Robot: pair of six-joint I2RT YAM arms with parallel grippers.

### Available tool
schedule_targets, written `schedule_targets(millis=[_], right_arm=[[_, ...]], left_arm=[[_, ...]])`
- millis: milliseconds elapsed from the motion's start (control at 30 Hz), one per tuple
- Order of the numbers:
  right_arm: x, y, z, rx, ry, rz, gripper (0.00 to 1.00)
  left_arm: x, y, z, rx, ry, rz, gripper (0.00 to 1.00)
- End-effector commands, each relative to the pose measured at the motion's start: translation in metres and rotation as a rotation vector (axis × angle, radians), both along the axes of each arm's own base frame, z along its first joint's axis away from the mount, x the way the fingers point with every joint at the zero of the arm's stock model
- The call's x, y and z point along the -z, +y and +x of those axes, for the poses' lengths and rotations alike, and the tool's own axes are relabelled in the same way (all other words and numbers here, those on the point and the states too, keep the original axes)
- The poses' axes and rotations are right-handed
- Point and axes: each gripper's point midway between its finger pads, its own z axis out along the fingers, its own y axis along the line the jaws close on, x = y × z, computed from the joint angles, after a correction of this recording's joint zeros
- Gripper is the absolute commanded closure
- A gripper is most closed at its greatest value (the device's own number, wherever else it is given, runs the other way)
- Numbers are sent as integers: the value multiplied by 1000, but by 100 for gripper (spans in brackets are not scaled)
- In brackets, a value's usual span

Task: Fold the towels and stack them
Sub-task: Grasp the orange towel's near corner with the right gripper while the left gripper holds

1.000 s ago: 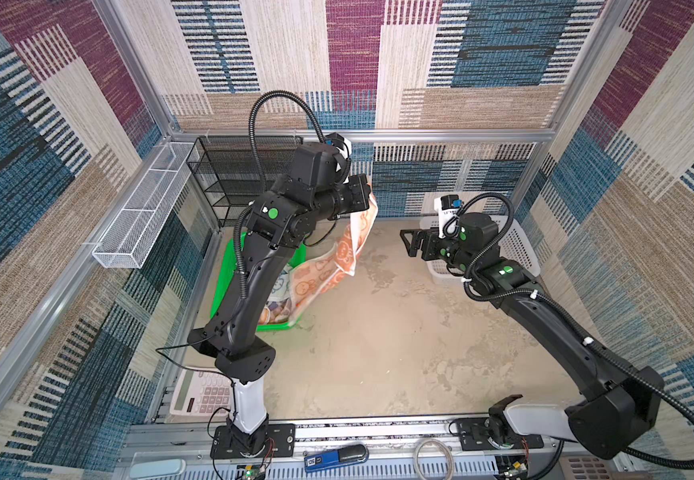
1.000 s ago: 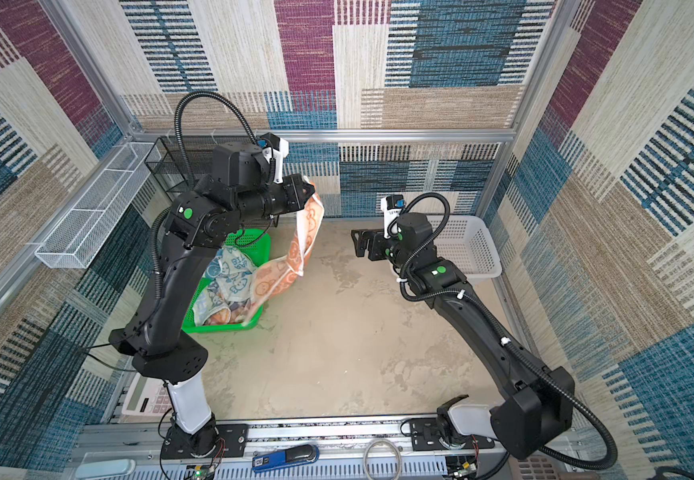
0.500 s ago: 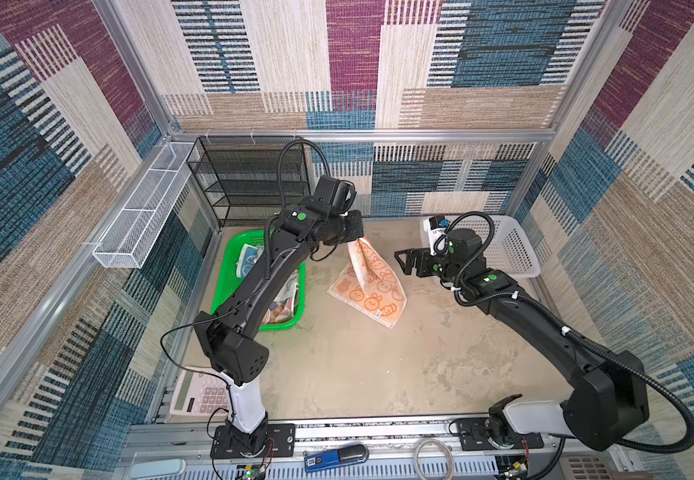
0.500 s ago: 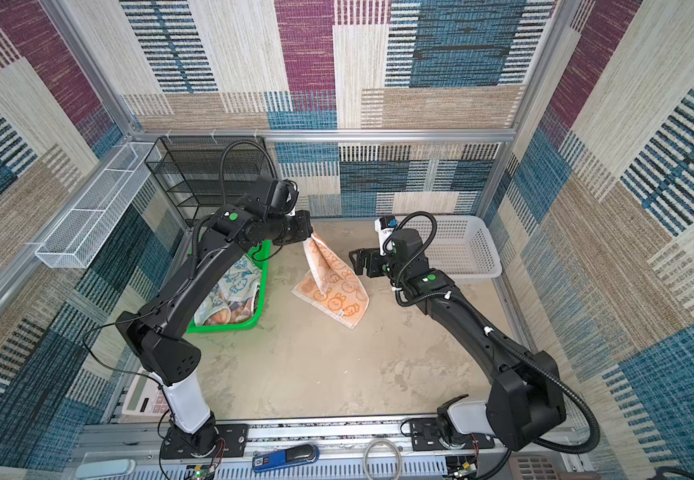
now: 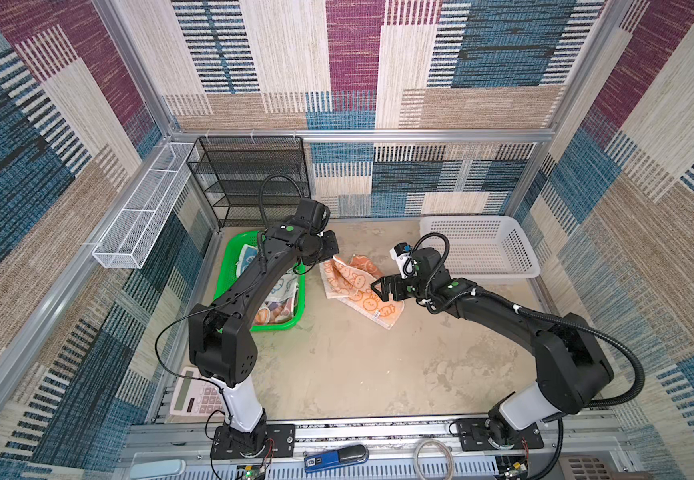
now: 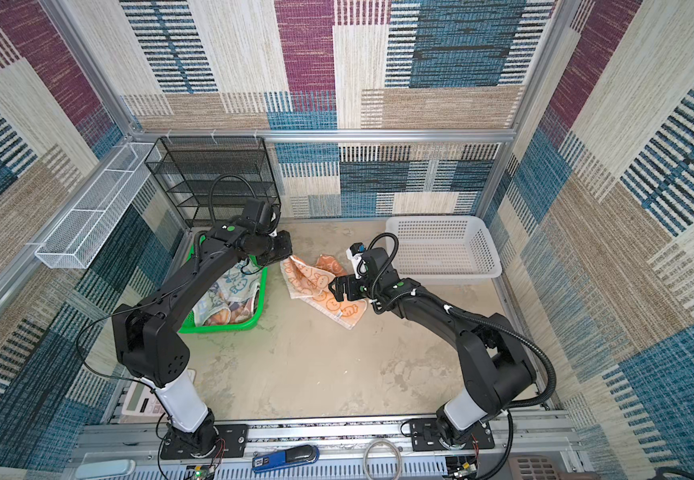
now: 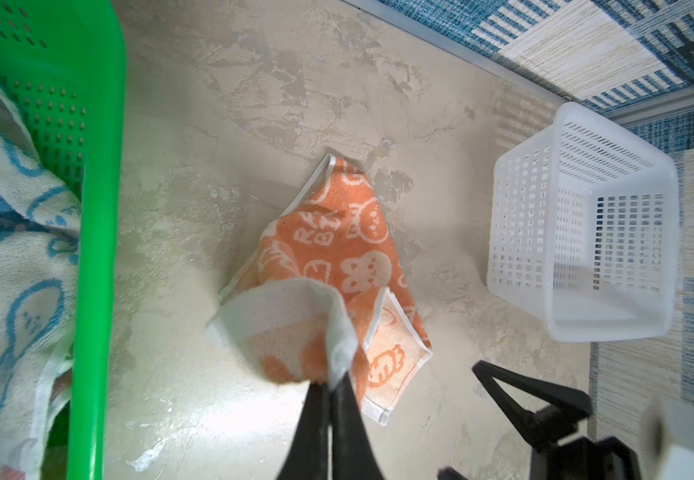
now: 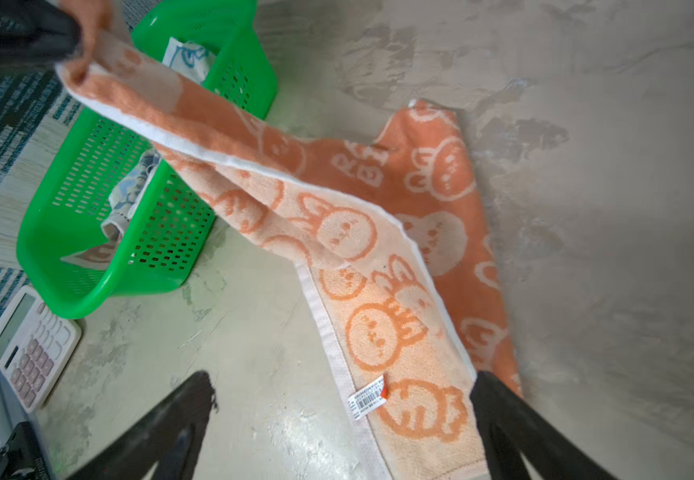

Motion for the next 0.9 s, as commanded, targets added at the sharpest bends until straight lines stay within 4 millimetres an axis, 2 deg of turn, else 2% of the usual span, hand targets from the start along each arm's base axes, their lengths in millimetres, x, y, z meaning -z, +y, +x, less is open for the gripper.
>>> schedule_targets(millis=[0, 133, 300, 400, 533, 633, 733, 867], right_arm=[[6, 9, 14, 0, -24, 10, 1], [32, 4, 26, 34, -3, -63, 0], [66, -7, 26, 67, 56, -149, 1], [77, -22, 26, 129, 59, -199, 3], [91, -32, 22, 154, 82, -245, 7], [100, -38, 18, 168, 90, -268, 20], [103, -37, 18, 163, 93, -272, 41], [96, -33, 19, 152, 83, -248, 72]], left_arm=[[3, -6, 2, 16, 6, -24, 100], [-2, -3, -2, 21, -5, -14, 100], [-17, 10, -6, 8, -43, 19, 100], [-23, 16, -9, 2, -57, 31, 100], [-25, 22, -11, -6, -67, 41, 100], [-26, 24, -12, -8, -66, 40, 100], [-29, 24, -13, -10, -72, 36, 100], [-33, 25, -13, -12, -80, 35, 100]])
